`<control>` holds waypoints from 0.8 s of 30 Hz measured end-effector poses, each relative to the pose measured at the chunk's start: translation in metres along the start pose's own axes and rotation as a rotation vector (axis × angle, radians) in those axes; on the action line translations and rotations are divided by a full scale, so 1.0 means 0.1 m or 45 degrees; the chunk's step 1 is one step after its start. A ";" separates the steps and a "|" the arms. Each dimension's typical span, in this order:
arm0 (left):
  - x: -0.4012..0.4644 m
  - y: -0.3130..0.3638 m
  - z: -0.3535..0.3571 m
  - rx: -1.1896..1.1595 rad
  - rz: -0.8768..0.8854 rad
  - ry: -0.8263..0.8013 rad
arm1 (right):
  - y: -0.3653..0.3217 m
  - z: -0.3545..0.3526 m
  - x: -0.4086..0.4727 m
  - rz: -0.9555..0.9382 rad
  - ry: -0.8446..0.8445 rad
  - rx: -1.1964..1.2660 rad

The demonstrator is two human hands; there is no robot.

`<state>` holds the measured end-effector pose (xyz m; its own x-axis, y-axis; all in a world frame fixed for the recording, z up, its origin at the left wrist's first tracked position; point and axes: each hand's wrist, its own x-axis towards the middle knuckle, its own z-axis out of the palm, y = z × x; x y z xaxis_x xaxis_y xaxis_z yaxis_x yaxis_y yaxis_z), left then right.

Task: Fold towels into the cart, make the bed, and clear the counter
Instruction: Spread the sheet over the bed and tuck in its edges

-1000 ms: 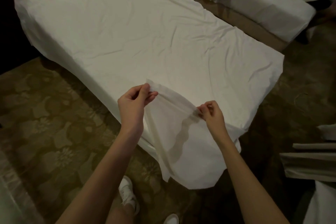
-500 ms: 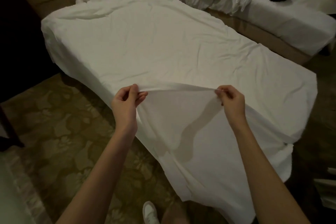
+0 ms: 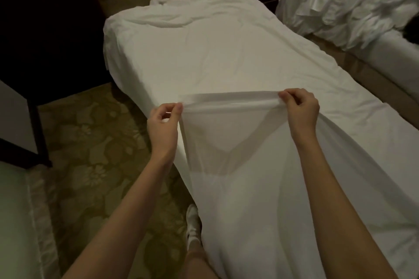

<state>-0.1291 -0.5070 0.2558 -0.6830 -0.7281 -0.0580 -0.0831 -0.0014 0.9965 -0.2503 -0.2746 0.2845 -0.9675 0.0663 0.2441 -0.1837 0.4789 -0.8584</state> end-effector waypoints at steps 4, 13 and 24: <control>0.62 0.15 0.28 -0.085 0.002 0.001 | -0.18 0.36 0.65 -0.040 0.025 0.030; 1.88 0.46 0.66 -0.170 0.054 0.258 | -0.64 1.10 1.68 -0.194 -0.064 0.073; 3.21 0.38 0.26 -0.110 0.033 0.438 | -1.18 2.28 2.17 -0.340 -0.246 0.053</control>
<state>-0.3701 -0.7231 0.2738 -0.3988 -0.9168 -0.0236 0.0027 -0.0269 0.9996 -0.4788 -0.5164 0.3354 -0.8986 -0.2260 0.3761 -0.4383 0.4206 -0.7943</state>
